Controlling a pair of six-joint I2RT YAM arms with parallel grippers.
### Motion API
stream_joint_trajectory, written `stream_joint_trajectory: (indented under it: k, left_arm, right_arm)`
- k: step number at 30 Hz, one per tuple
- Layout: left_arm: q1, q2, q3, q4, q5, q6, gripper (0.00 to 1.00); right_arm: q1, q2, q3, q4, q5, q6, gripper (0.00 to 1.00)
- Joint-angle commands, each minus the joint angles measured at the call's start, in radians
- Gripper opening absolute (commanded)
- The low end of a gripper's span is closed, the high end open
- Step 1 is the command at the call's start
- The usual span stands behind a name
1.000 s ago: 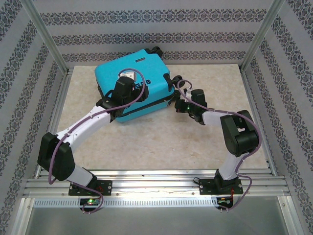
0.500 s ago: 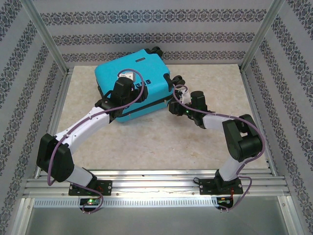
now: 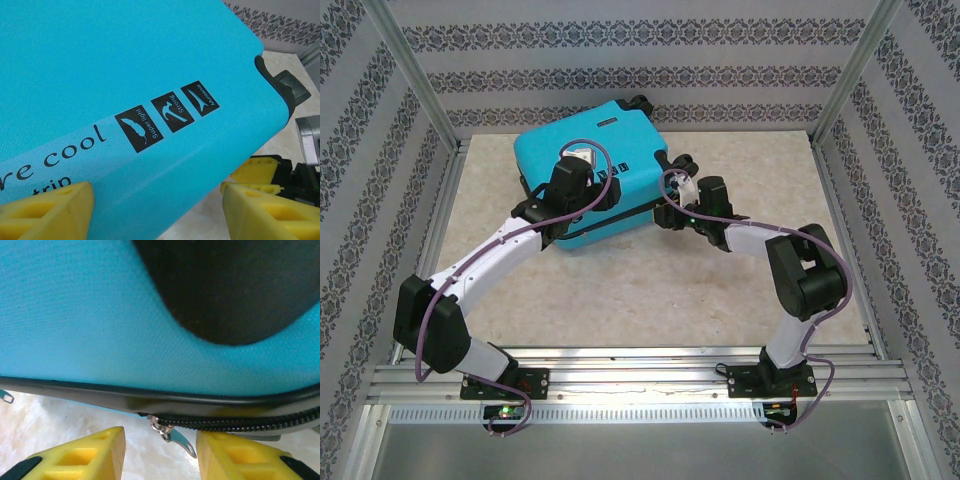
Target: Pack the luggage
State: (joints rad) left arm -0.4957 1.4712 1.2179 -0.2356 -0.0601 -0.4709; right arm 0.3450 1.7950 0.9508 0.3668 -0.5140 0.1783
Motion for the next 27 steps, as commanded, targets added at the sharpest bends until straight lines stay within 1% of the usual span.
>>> stream_joint_trajectory:
  k: [1,9,14,16,19,27]
  left_arm:
    - [0.006,-0.007,0.017,-0.094,0.017,-0.011,0.69]
    - [0.000,-0.007,0.024,-0.093,0.034,-0.013,0.69]
    - [-0.004,-0.008,0.031,-0.094,0.034,-0.012,0.69]
    - [-0.007,-0.005,0.034,-0.094,0.035,-0.012,0.69]
    - [-0.009,-0.006,0.037,-0.096,0.034,-0.012,0.69]
    - [-0.011,-0.005,0.045,-0.101,0.033,-0.009,0.69]
  right_arm:
    - [0.015,0.029,0.034,-0.015,0.017,-0.034,0.42]
    - [0.021,0.052,0.030,-0.010,0.010,-0.048,0.33]
    - [0.029,0.050,0.017,-0.004,0.029,-0.048,0.32]
    - [0.035,0.050,0.013,-0.001,0.032,-0.047,0.29]
    - [0.043,0.046,-0.012,0.029,0.054,-0.030,0.29]
    - [0.043,0.053,-0.040,0.083,0.065,0.003,0.30]
